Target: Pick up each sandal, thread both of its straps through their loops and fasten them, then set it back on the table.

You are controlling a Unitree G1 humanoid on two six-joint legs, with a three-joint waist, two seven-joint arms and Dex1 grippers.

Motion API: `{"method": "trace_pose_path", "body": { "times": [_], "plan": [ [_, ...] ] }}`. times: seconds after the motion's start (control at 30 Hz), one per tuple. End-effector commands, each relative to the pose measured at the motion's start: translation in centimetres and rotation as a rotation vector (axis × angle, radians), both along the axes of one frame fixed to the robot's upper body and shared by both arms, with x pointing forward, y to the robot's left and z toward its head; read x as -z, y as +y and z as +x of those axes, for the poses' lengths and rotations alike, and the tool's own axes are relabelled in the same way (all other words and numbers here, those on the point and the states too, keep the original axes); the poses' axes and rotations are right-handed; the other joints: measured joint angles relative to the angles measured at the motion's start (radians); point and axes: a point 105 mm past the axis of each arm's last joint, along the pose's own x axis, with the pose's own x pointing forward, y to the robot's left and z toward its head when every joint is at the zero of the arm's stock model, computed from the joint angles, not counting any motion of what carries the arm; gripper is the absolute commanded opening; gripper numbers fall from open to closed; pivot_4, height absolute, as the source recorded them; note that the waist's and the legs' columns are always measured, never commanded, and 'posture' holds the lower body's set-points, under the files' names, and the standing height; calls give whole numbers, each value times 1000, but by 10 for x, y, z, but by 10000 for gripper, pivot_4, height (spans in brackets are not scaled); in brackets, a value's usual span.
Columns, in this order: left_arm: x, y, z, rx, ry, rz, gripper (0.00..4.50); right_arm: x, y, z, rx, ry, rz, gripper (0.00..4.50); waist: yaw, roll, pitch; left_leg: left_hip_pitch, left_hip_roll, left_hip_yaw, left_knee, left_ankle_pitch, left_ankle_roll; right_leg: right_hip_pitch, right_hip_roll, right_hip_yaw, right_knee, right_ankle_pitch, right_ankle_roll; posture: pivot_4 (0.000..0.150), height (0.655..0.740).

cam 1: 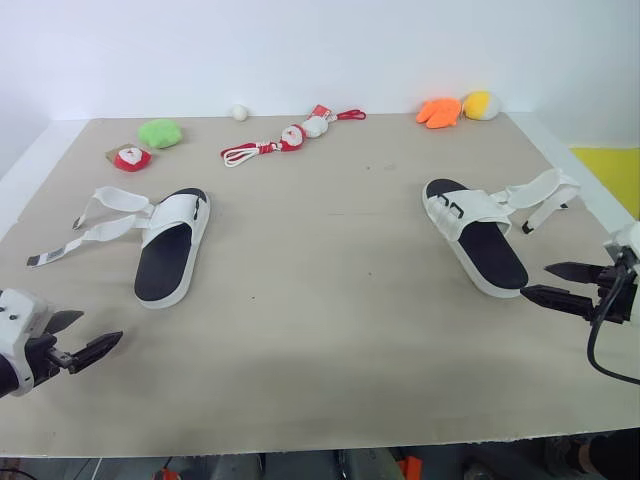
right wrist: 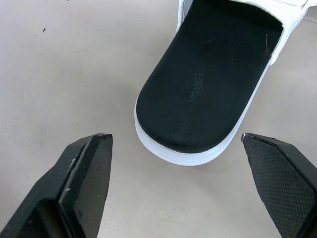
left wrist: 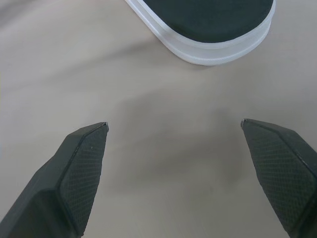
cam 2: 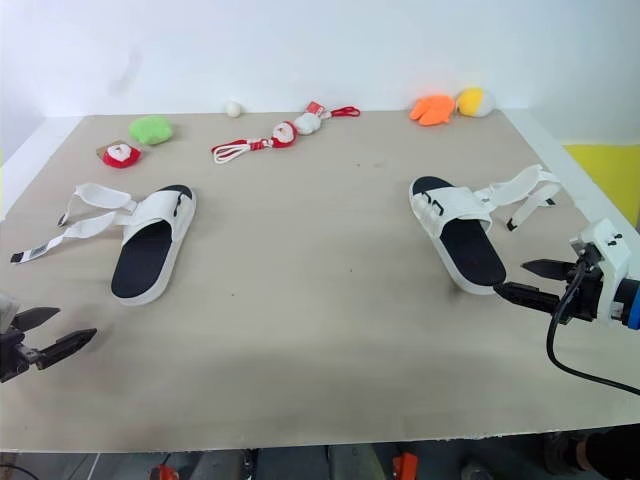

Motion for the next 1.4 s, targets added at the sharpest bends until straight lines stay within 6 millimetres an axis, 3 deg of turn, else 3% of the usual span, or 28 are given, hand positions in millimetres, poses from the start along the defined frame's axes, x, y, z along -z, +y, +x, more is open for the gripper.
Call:
{"method": "trace_pose_path", "body": {
  "times": [0.03,0.2,0.73,0.87,0.97,1.03,1.1,1.2,1.3,1.4],
  "plan": [
    [-6,1,1,6,-20,17,44520,-16,0,1,-9,-45,-22,45000,0,0,0,0,0,0,0,0,0,0,0,0,0,0,0,1500,7400],
    [-8,-2,-1,-3,-9,-50,44520,-16,-1,1,-6,-36,-16,45000,0,0,0,0,0,0,1,0,0,0,0,0,0,0,1,1500,7400],
    [-5,-1,-4,-12,21,-45,44520,-16,-4,3,2,-41,-10,45000,0,0,0,0,0,0,3,0,0,1,0,0,0,1,1,1500,7400],
    [-9,-9,4,8,-16,-62,44520,-22,-4,8,12,-82,-2,45000,0,0,0,1,0,1,3,0,0,2,0,1,0,2,2,1500,7400],
    [-25,-40,20,99,-85,-131,44520,-37,-1,17,20,-170,5,45000,0,0,0,1,0,1,4,0,0,2,0,1,0,3,2,1500,7400],
    [-43,-84,42,243,-154,-171,44520,-56,6,28,33,-309,-25,45000,3,0,0,1,0,1,8,0,1,5,0,1,0,4,4,1500,7400],
    [-57,-126,57,380,-199,-221,44520,-62,14,36,25,-398,-113,45000,8,0,0,0,0,0,11,1,1,6,0,1,0,5,7,1500,7400],
    [-70,-181,74,540,-247,-271,44520,-63,24,47,28,-491,-229,45000,5,-1,0,-3,-1,1,15,2,2,6,-1,1,0,11,16,1500,7400],
    [-84,-247,88,703,-301,-353,44520,-52,27,64,54,-575,-521,45000,5,-1,0,-3,-2,2,16,2,2,7,-1,2,0,11,16,1500,7400],
    [-86,-287,91,813,-314,-366,44520,-45,29,72,14,-638,-755,45000,0,0,-1,-3,-2,3,15,2,2,5,0,4,0,12,16,1500,7400]
  ]
}}
